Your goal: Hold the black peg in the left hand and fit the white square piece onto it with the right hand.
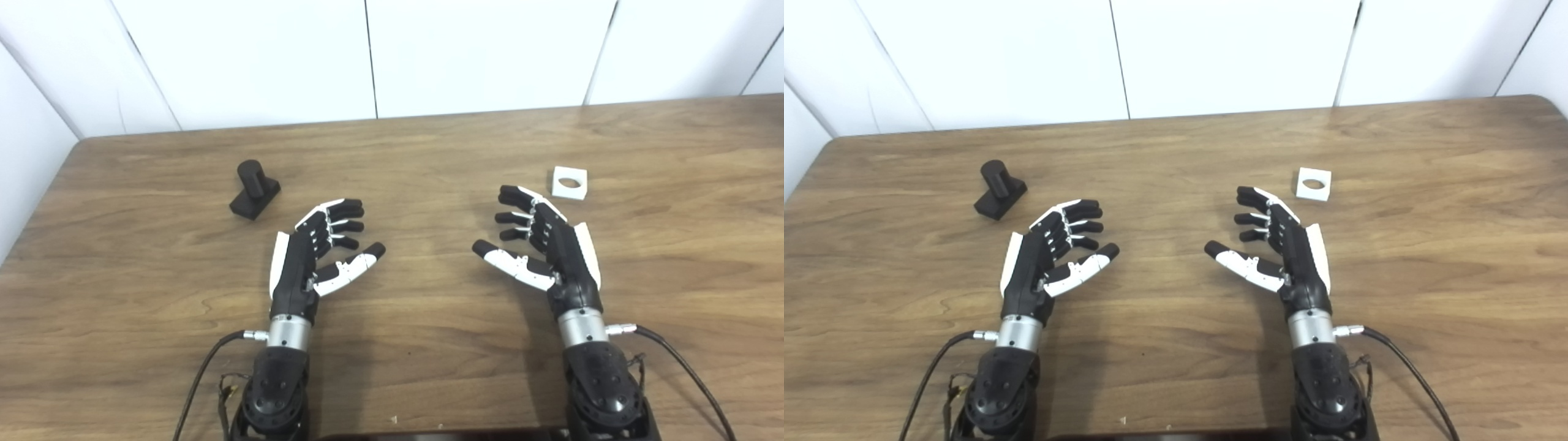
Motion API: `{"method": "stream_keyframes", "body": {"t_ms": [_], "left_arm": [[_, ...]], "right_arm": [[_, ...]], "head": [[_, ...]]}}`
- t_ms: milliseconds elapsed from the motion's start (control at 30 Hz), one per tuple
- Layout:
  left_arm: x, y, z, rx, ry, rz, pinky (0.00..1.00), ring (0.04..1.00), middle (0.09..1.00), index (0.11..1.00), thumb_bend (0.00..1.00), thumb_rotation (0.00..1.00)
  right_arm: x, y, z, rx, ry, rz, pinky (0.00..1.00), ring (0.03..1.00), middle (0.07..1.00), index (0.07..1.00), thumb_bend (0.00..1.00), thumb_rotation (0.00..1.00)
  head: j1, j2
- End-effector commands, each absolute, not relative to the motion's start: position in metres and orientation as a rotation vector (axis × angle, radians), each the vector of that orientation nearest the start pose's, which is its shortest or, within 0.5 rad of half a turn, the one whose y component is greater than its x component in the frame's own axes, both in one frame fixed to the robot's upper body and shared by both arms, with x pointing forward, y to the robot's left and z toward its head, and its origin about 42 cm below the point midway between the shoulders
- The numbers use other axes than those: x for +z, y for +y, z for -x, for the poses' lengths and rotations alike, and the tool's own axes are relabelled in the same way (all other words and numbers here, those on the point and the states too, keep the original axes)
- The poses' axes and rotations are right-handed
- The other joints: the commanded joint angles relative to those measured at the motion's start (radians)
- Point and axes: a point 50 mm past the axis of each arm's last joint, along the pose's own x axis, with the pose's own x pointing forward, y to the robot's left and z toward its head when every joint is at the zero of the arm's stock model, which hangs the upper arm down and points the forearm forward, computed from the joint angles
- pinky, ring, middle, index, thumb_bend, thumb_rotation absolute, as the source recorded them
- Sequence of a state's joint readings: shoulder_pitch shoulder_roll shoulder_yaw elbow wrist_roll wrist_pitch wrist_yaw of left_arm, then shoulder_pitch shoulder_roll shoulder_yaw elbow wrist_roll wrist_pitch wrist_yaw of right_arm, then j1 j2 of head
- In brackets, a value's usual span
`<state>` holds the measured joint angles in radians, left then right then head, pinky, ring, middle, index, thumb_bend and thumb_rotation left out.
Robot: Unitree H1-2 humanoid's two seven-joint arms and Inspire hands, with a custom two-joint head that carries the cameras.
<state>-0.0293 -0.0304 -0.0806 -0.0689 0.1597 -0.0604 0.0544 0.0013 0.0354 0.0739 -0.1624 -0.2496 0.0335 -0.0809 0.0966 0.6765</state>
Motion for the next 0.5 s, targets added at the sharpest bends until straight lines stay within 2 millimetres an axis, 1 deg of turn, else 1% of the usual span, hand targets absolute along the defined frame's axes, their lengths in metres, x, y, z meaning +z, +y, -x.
{"method": "stream_keyframes", "body": {"t_ms": [0,100,133,200,233,333,467], "left_arm": [[0.145,0.173,-0.3,-0.036,-0.252,-0.107,0.54,0.644,0.698,0.667,0.7,0.0],[0.143,0.169,-0.299,-0.039,-0.245,-0.104,0.55,0.661,0.704,0.673,0.7,0.0],[0.142,0.167,-0.299,-0.042,-0.244,-0.105,0.56,0.667,0.706,0.675,0.71,0.01],[0.14,0.162,-0.3,-0.046,-0.237,-0.103,0.56,0.679,0.714,0.683,0.72,0.03],[0.139,0.159,-0.3,-0.048,-0.23,-0.102,0.57,0.688,0.721,0.688,0.72,0.03],[0.133,0.151,-0.301,-0.05,-0.225,-0.113,0.58,0.704,0.731,0.692,0.72,0.05],[0.131,0.147,-0.301,-0.051,-0.225,-0.12,0.59,0.711,0.734,0.695,0.71,0.04]], "right_arm": [[0.156,-0.179,-0.288,-0.036,-0.231,0.187,0.59,0.698,0.785,0.767,0.78,0.25],[0.153,-0.183,-0.288,-0.032,-0.236,0.174,0.59,0.698,0.788,0.762,0.77,0.23],[0.152,-0.186,-0.288,-0.031,-0.238,0.177,0.58,0.697,0.786,0.761,0.77,0.23],[0.15,-0.192,-0.288,-0.032,-0.23,0.172,0.6,0.702,0.788,0.757,0.76,0.23],[0.149,-0.195,-0.288,-0.034,-0.229,0.171,0.6,0.706,0.793,0.755,0.76,0.22],[0.145,-0.204,-0.289,-0.043,-0.229,0.184,0.59,0.702,0.784,0.753,0.77,0.24],[0.141,-0.211,-0.289,-0.044,-0.223,0.183,0.6,0.697,0.776,0.754,0.79,0.26]], "head": [[0.012,-0.002],[0.076,-0.011],[0.12,-0.014],[0.159,-0.023],[0.197,-0.033],[0.239,-0.05],[0.248,-0.055]]}}
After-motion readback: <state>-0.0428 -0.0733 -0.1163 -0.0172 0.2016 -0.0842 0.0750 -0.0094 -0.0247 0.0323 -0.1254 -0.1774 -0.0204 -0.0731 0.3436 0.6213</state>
